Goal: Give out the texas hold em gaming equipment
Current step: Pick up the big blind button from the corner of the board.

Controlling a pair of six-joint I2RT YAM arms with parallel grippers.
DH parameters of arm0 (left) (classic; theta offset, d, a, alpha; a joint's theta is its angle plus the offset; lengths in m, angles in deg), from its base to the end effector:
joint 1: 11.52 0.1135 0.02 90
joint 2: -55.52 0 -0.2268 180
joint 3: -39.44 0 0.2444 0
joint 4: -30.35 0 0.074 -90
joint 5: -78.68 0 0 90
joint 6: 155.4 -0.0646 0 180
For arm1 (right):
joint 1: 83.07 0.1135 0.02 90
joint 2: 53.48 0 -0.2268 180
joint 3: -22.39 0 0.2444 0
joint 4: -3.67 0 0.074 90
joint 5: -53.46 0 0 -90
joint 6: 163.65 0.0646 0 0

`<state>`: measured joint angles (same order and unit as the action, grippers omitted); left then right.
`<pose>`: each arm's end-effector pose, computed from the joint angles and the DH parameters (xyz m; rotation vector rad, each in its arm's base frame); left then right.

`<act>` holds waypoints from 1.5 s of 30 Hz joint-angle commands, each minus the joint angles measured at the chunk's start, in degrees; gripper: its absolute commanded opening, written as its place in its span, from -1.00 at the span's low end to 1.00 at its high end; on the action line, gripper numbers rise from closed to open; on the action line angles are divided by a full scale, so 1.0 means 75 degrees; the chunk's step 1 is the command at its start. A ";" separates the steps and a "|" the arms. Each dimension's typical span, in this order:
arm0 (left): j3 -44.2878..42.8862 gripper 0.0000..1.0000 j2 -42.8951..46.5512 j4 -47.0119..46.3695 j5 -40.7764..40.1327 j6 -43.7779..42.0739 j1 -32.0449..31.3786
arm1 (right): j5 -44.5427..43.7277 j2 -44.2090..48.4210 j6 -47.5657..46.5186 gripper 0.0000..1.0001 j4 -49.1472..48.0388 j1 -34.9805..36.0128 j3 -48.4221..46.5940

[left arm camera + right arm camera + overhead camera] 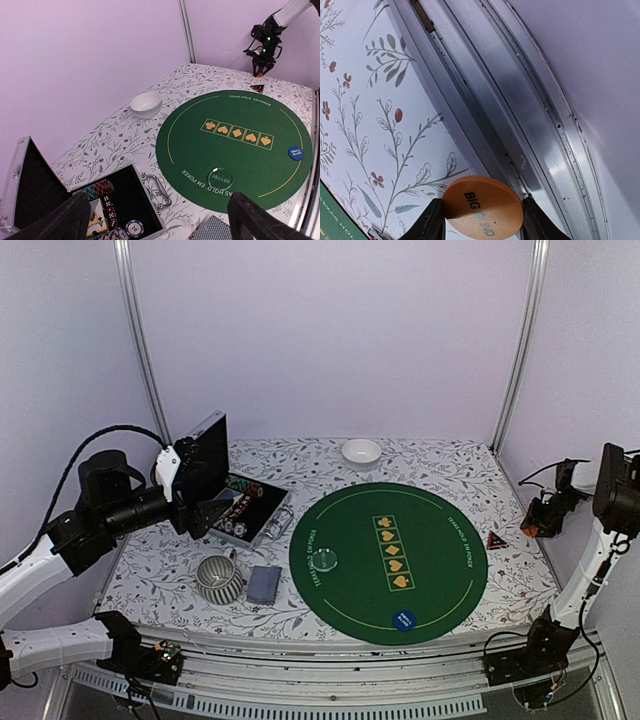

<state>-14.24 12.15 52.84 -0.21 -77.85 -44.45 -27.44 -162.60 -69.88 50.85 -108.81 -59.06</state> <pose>0.1862 -0.1354 0.2840 0.8220 1.6009 -0.4292 0.3168 -0.1414 0.0813 0.6963 2.7622 0.1503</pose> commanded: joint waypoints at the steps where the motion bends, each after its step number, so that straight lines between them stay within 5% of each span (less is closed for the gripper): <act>1: 0.0006 0.96 0.0065 -0.0068 0.0029 -0.0086 0.0125 | -0.0568 0.0276 0.0021 -0.39 0.0358 -0.0075 0.0041; 22: 0.0023 0.96 0.0122 -0.0060 0.0023 -0.0092 0.0136 | -0.1016 0.0609 0.0091 -0.27 0.0546 0.0176 -0.0010; 34: 0.0035 0.96 0.0088 -0.0058 0.0074 -0.0064 0.0137 | -0.0581 0.0447 -0.0134 0.36 0.0425 0.0326 -0.0207; 45: 0.0035 0.96 0.0071 -0.0046 0.0065 -0.0074 0.0151 | -0.0974 -0.0107 -0.0195 0.17 0.0267 0.0352 -0.0124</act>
<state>-14.24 12.54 52.84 -0.01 -77.85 -44.34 -32.95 -161.74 -71.08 53.67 -106.36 -59.39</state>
